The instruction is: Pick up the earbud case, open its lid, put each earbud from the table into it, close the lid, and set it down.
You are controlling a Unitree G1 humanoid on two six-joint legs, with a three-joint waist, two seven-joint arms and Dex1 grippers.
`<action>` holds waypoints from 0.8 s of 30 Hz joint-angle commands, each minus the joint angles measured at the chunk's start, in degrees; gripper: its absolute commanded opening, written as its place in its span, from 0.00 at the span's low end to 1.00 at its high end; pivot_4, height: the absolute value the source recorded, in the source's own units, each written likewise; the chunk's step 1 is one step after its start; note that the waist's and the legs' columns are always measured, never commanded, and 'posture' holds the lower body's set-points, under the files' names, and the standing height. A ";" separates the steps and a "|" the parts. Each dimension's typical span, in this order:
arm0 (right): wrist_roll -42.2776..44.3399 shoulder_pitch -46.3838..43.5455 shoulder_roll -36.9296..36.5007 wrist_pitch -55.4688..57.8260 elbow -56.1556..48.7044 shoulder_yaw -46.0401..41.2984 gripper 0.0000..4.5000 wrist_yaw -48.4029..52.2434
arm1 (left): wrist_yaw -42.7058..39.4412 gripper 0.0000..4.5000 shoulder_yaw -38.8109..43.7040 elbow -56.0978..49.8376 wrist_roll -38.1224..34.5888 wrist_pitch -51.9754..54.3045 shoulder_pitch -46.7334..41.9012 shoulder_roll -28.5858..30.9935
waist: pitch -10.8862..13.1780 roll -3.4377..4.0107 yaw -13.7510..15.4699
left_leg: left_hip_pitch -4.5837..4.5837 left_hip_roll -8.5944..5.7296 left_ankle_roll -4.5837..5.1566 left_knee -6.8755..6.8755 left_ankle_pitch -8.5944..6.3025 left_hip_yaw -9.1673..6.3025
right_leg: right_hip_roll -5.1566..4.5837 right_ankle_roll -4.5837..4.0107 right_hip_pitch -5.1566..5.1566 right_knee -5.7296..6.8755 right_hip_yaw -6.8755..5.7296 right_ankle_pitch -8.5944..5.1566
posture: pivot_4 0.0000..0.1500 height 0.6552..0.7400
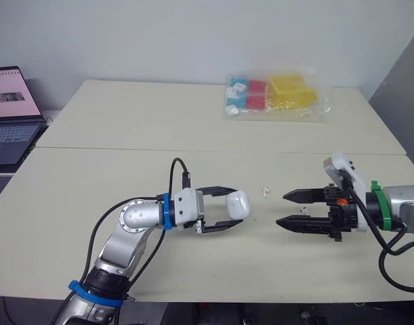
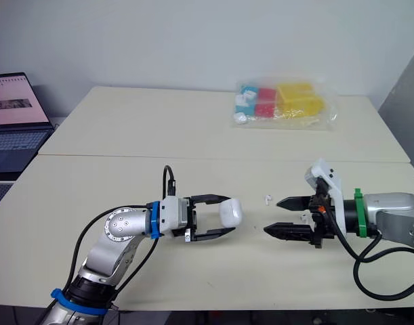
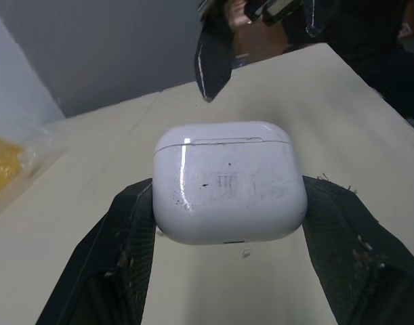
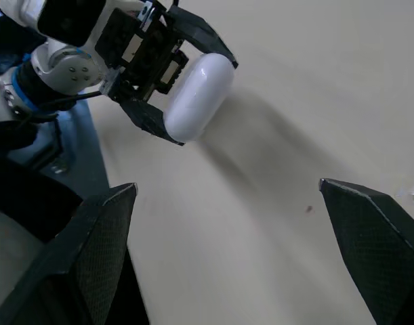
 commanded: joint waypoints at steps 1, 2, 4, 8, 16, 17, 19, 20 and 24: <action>10.26 -2.87 2.58 0.37 2.98 3.22 1.00 -10.14 | -1.37 0.62 -0.84 1.21 0.43 -5.57 -1.75 -0.77 | 0.00 0.00 -0.05 | -0.03 -0.02 0.00 0.00 0.00 0.00 | 0.00 0.01 -0.01 0.00 -0.01 0.00 | 1.00 0.95; 12.07 -3.53 3.17 0.06 3.93 4.41 1.00 -12.96 | -1.59 0.62 -1.01 1.67 0.54 -6.38 -1.97 -0.89 | 0.00 0.00 -0.09 | -0.06 -0.03 0.00 0.03 0.00 0.01 | 0.04 0.01 -0.04 0.00 0.00 0.01 | 1.00 0.95; 15.07 -4.43 3.54 -0.64 5.16 5.93 1.00 -17.11 | -1.23 0.62 -1.05 2.23 0.46 -6.73 -2.18 -1.22 | 0.00 0.00 -0.10 | -0.11 -0.02 0.01 0.03 0.00 0.00 | 0.05 0.03 -0.09 0.01 0.00 0.02 | 1.00 0.95; 22.37 -6.35 6.26 -4.06 8.62 9.66 1.00 -25.32 | -0.58 0.62 -1.34 3.43 1.49 -8.38 -2.38 -1.35 | 0.00 0.00 -0.15 | -0.23 0.01 0.01 0.04 0.01 0.00 | 0.09 0.05 -0.24 0.03 0.03 0.03 | 1.00 0.95; 28.69 -7.14 6.23 -6.24 9.81 13.74 1.00 -30.09 | 1.20 0.62 -0.92 3.64 1.71 -8.79 -2.91 -1.54 | 0.00 0.01 -0.17 | -0.31 0.05 0.01 0.03 0.01 0.00 | 0.19 0.05 -0.39 0.08 0.08 0.03 | 1.00 0.95; 28.85 -7.12 6.20 -6.33 10.01 14.07 1.00 -30.27 | 1.50 0.62 -0.87 3.56 1.73 -8.78 -2.94 -1.60 | 0.00 0.00 -0.17 | -0.31 0.05 0.01 0.03 0.01 0.00 | 0.19 0.05 -0.39 0.08 0.08 0.03 | 1.00 0.95; 29.46 -7.06 6.24 -6.58 10.24 14.54 1.00 -30.57 | 2.28 0.62 -0.72 3.38 1.64 -8.30 -2.98 -1.87 | 0.00 0.00 -0.17 | -0.30 0.06 0.01 0.04 0.01 -0.01 | 0.19 0.05 -0.39 0.09 0.08 0.03 | 1.00 0.95; 29.76 -7.00 6.36 -6.73 10.20 14.76 1.00 -30.62 | 2.16 0.62 -0.89 3.27 1.77 -8.63 -3.03 -1.81 | 0.00 0.01 -0.17 | -0.30 0.06 0.01 0.04 0.01 -0.01 | 0.20 0.05 -0.39 0.09 0.08 0.03 | 1.00 0.95; 29.18 -6.72 7.05 -7.53 10.54 15.41 1.00 -31.27 | 2.67 0.62 -1.16 2.78 1.76 -8.56 -3.11 -1.87 | 0.00 0.01 -0.18 | -0.30 0.07 0.01 0.04 0.01 0.00 | 0.23 0.05 -0.39 0.10 0.08 0.03 | 1.00 0.95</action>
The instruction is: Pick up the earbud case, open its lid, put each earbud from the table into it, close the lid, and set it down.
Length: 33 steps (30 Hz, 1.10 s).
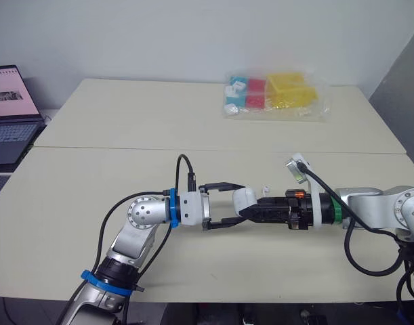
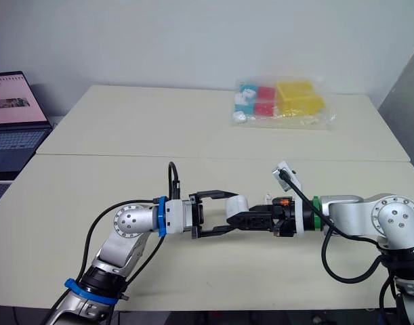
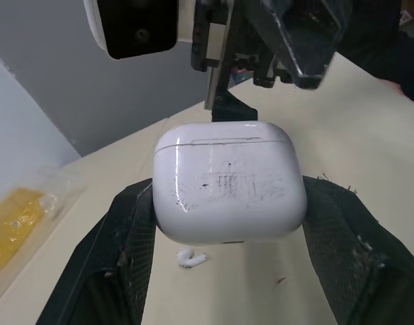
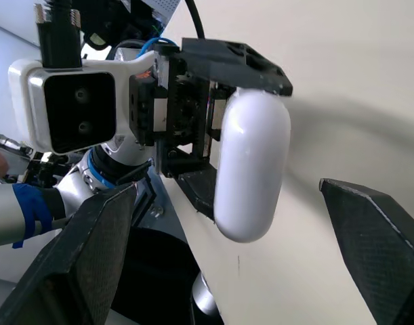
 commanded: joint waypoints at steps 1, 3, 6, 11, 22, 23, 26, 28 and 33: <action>1.18 -0.38 0.26 -1.57 -0.28 -0.05 1.00 -0.18 | 0.88 0.62 0.20 -2.24 -0.26 -0.92 -0.73 -0.32 | 0.00 0.00 0.00 | 0.00 0.00 0.00 0.00 0.00 0.00 | 0.01 0.00 0.00 0.00 0.01 0.00 | 1.00 0.95; 0.81 -0.30 0.50 -1.80 -0.21 0.05 1.00 0.17 | 0.86 0.62 -0.04 -2.60 -0.12 -0.74 -0.73 -0.21 | 0.00 0.00 0.00 | 0.00 0.00 0.00 -0.01 0.00 0.00 | 0.03 0.00 -0.01 0.00 0.01 0.00 | 1.00 0.95; 0.49 -0.16 0.65 -1.70 0.15 -0.07 0.86 0.82 | 1.09 0.62 -0.05 -3.13 -0.43 -0.36 -0.58 -0.29 | 0.00 0.00 0.00 | 0.00 0.01 0.00 -0.01 0.00 0.00 | 0.03 0.00 -0.02 0.00 0.01 0.00 | 1.00 0.95; 0.08 0.19 0.92 -1.45 0.57 -0.43 0.49 2.23 | 1.32 0.62 0.22 -3.19 -0.82 0.20 -0.59 -0.07 | 0.00 0.00 0.00 | 0.00 0.01 0.00 0.00 0.00 0.00 | 0.03 0.00 -0.01 0.00 0.02 0.00 | 1.00 0.95; -1.66 0.35 1.46 -1.09 1.28 -0.46 0.17 4.74 | 1.33 0.62 0.29 -4.85 -2.78 4.70 -0.49 -0.06 | 0.00 0.01 0.00 | 0.00 0.01 0.00 0.00 0.00 0.00 | 0.04 0.00 -0.02 0.00 0.01 0.00 | 1.00 0.95; -1.90 0.31 1.58 -1.14 1.33 -0.51 0.17 4.88 | 1.17 0.62 0.35 -4.86 -3.31 5.82 -0.46 0.07 | 0.00 0.01 0.00 | 0.00 0.01 0.00 -0.01 0.00 0.00 | 0.04 0.00 -0.02 0.00 0.01 0.00 | 1.00 0.95; -2.73 0.11 1.79 -1.09 1.46 -0.53 0.17 5.40 | 1.99 0.83 0.95 -4.72 -3.50 9.61 -0.75 0.46 | 0.00 0.01 -0.01 | 0.00 0.01 0.00 -0.01 0.00 -0.01 | 0.04 0.00 -0.02 0.00 0.02 0.00 | 1.00 0.95; -3.62 0.01 1.76 -0.84 1.46 -0.64 0.17 5.77 | 2.69 0.96 0.80 -4.79 -2.45 13.21 -1.14 1.54 | 0.00 0.01 -0.01 | 0.00 0.01 0.00 0.00 0.00 -0.02 | 0.05 0.00 -0.02 0.00 0.01 0.00 | 1.00 0.95; -8.25 -1.01 1.04 -0.14 2.14 -1.63 0.17 7.77 | 3.09 1.00 1.08 -6.94 -5.66 31.77 -2.77 5.84 | 0.00 0.01 -0.05 | 0.02 0.03 0.00 -0.01 0.00 -0.03 | 0.10 0.00 -0.03 0.03 0.01 0.00 | 1.00 0.95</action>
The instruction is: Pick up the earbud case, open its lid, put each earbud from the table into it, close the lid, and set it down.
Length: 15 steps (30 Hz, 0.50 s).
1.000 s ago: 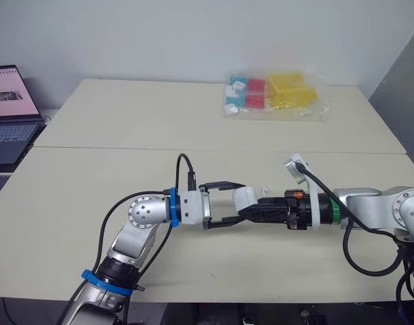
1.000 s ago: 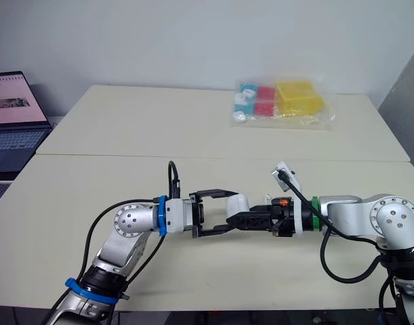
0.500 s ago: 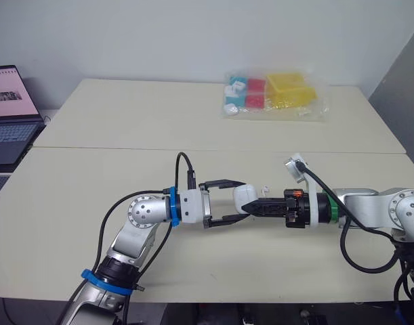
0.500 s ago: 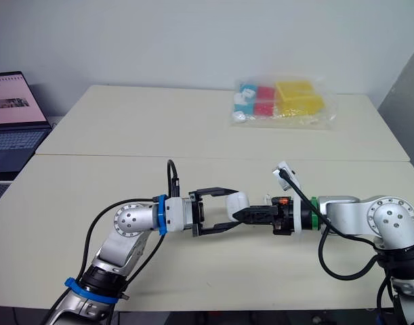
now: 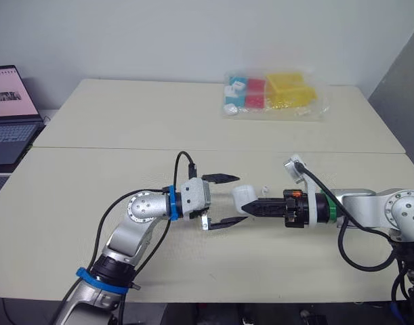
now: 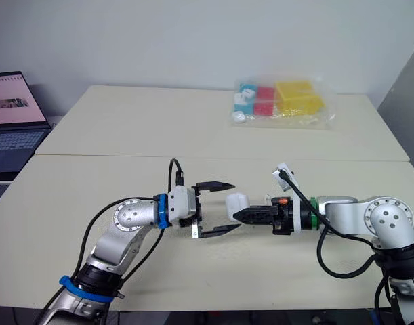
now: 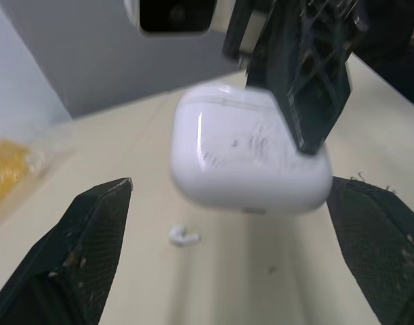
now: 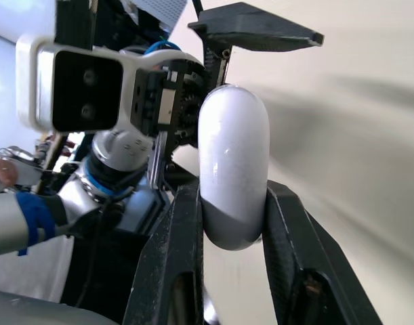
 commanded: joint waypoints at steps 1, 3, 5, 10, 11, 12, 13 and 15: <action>-6.28 -2.64 -2.58 1.13 -0.81 -1.67 0.17 5.14 | 0.79 1.00 1.09 -5.20 -4.93 17.56 -2.32 2.92 | 0.00 0.00 -0.02 | -0.01 0.00 0.00 0.00 0.00 -0.01 | 0.00 0.00 -0.01 0.00 0.00 0.00 | 1.00 0.95; -14.41 -5.32 -5.86 1.96 -1.36 -0.46 0.17 11.01 | 0.72 1.00 0.90 -7.68 -7.79 28.57 -4.06 5.08 | 0.02 0.03 -0.06 | -0.04 -0.01 0.00 0.01 0.00 -0.03 | 0.00 0.00 -0.05 0.02 0.01 0.00 | 1.00 0.95; -26.58 -9.18 -10.87 -0.22 -4.17 4.23 0.17 20.15 | -0.66 1.00 0.77 -10.22 -10.98 35.19 -5.25 6.75 | 0.03 0.04 -0.12 | -0.04 -0.02 0.00 0.02 0.00 -0.04 | -0.01 0.01 -0.07 0.02 0.02 0.00 | 1.00 0.95; -52.69 -17.88 -17.88 -12.59 -8.51 17.12 0.17 40.38 | 3.65 1.00 -0.08 -13.32 -11.37 40.96 -8.36 4.54 | 0.05 0.08 -0.09 | -0.02 0.00 0.00 -0.09 -0.01 -0.05 | 0.04 -0.05 -0.15 -0.08 -0.02 -0.04 | 1.00 0.95; -56.41 -18.81 -18.16 -14.56 -8.61 19.07 0.17 43.22 | 3.79 1.00 -0.72 -13.71 -10.99 41.17 -8.93 4.18 | 0.05 0.08 -0.07 | -0.03 0.02 0.00 -0.09 -0.01 -0.09 | 0.07 -0.08 -0.14 -0.09 -0.04 -0.06 | 1.00 0.95; -60.70 -19.58 -18.47 -17.01 -8.84 21.23 0.17 45.98 | 4.08 1.00 -1.46 -14.02 -10.33 41.26 -9.41 3.89 | 0.05 0.08 -0.05 | -0.04 0.02 0.00 -0.09 -0.01 -0.09 | 0.08 -0.08 -0.13 -0.08 -0.03 -0.06 | 1.00 0.95; -64.04 -20.02 -18.56 -18.84 -8.86 22.64 0.17 48.19 | 4.28 1.00 -1.99 -14.24 -9.84 41.28 -9.73 3.71 | 0.05 0.08 -0.05 | -0.04 0.02 0.00 -0.09 -0.01 -0.09 | 0.09 -0.08 -0.15 -0.08 -0.01 -0.06 | 1.00 0.95; -67.76 -20.36 -17.78 -20.38 -8.61 23.64 0.17 51.20 | 6.84 1.00 -2.09 -13.82 -8.90 42.11 -10.45 2.49 | 0.05 0.08 -0.02 | -0.03 0.01 0.00 -0.08 0.00 -0.07 | 0.09 -0.08 -0.14 -0.08 0.02 -0.06 | 1.00 0.95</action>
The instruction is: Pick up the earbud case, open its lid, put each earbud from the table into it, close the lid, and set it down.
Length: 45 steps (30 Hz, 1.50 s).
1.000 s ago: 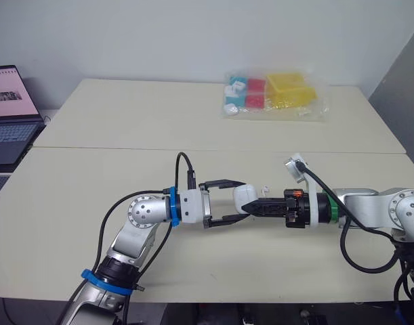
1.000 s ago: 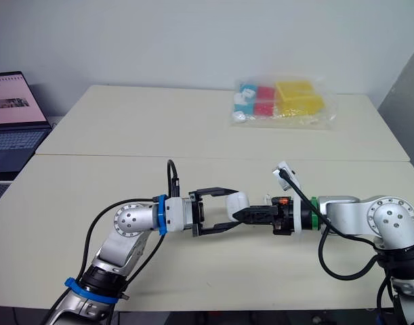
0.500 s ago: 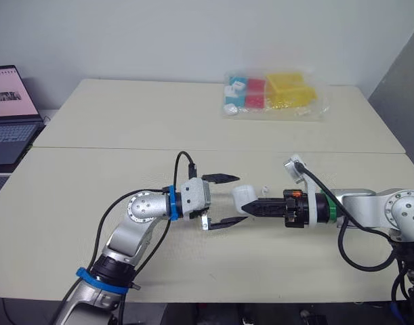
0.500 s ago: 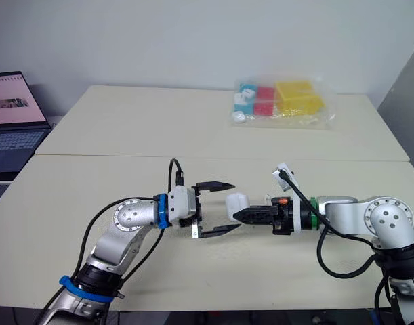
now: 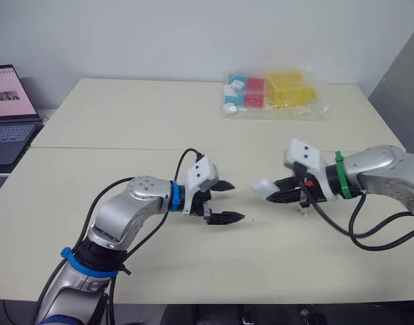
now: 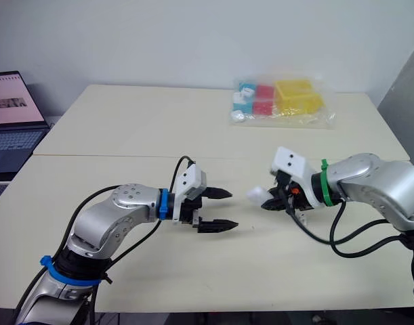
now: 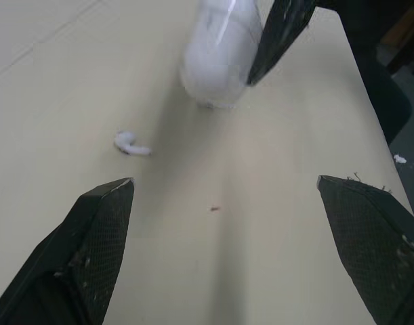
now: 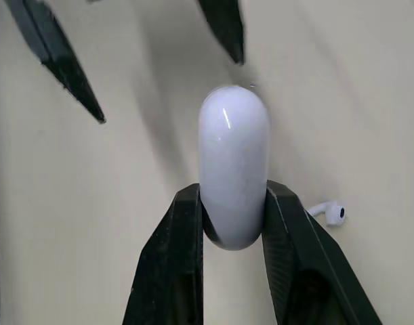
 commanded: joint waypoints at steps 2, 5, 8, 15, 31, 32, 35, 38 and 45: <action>-9.82 -1.65 0.62 -5.19 -0.50 1.74 0.17 7.13 | 2.77 1.00 -1.31 -1.08 3.05 -1.14 -1.83 -0.70 | 0.00 0.00 0.03 | -0.01 0.00 0.00 0.03 0.00 0.01 | -0.01 0.00 0.00 0.02 0.02 0.00 | 1.00 0.95; -15.31 -2.77 3.84 -6.53 1.21 3.41 0.17 8.68 | 2.38 1.00 -3.94 -1.70 5.13 -2.35 -3.90 -1.08 | 0.00 0.00 0.02 | 0.01 -0.01 0.00 0.06 0.00 0.01 | -0.02 -0.01 0.00 0.08 0.02 0.01 | 1.00 0.95; -17.61 -3.13 6.38 -5.95 2.09 3.07 0.17 10.03 | 2.17 1.00 -5.54 -1.78 6.34 -3.05 -4.73 -1.56 | 0.00 0.00 0.04 | 0.04 -0.01 -0.01 0.10 0.01 0.01 | -0.03 -0.01 0.01 0.19 0.00 0.01 | 1.00 0.95; -20.53 -3.58 10.37 -3.85 1.84 1.96 0.17 12.24 | 2.14 1.00 -6.36 -1.05 7.77 -4.20 -4.96 -2.71 | 0.00 0.00 0.04 | 0.03 -0.02 -0.01 0.12 0.01 0.01 | -0.04 -0.02 0.01 0.21 0.02 0.01 | 1.00 0.95; -23.23 -2.58 11.21 -3.23 1.03 0.51 0.17 14.87 | -0.23 1.00 -6.52 0.49 9.20 -4.78 -4.08 -1.55 | 0.00 0.00 0.04 | 0.04 -0.03 -0.01 0.20 0.01 0.01 | -0.05 -0.02 0.02 0.29 0.01 0.01 | 1.00 0.95; -23.33 -2.56 11.20 -3.25 1.00 0.47 0.17 15.02 | -0.29 1.00 -6.48 0.45 9.13 -4.73 -4.11 -1.67 | 0.00 0.00 0.04 | 0.04 -0.03 -0.01 0.20 0.01 0.00 | -0.05 -0.02 0.02 0.29 0.01 0.01 | 1.00 0.95; -23.47 -2.47 11.26 -3.27 0.95 0.31 0.17 15.32 | -0.11 1.00 -6.30 0.65 9.06 -4.76 -4.18 -2.26 | 0.00 0.00 0.04 | 0.04 -0.03 -0.01 0.20 0.01 -0.01 | -0.05 -0.02 0.02 0.30 0.00 0.01 | 1.00 0.95; -23.63 -2.47 11.33 -3.33 0.98 0.28 0.17 15.38 | -0.34 0.86 -6.30 0.67 9.10 -4.98 -4.14 -2.29 | 0.00 0.00 0.03 | 0.04 -0.03 -0.01 0.21 0.01 0.00 | -0.05 -0.03 0.02 0.31 0.01 0.01 | 1.00 0.95; -23.74 -2.14 11.38 -3.15 0.50 -0.02 0.17 15.92 | -0.15 0.34 -5.84 0.66 8.49 -4.36 -3.91 -3.22 | 0.00 0.00 0.03 | 0.03 -0.03 -0.01 0.25 0.01 0.00 | -0.05 -0.03 0.02 0.33 0.01 0.02 | 1.00 0.95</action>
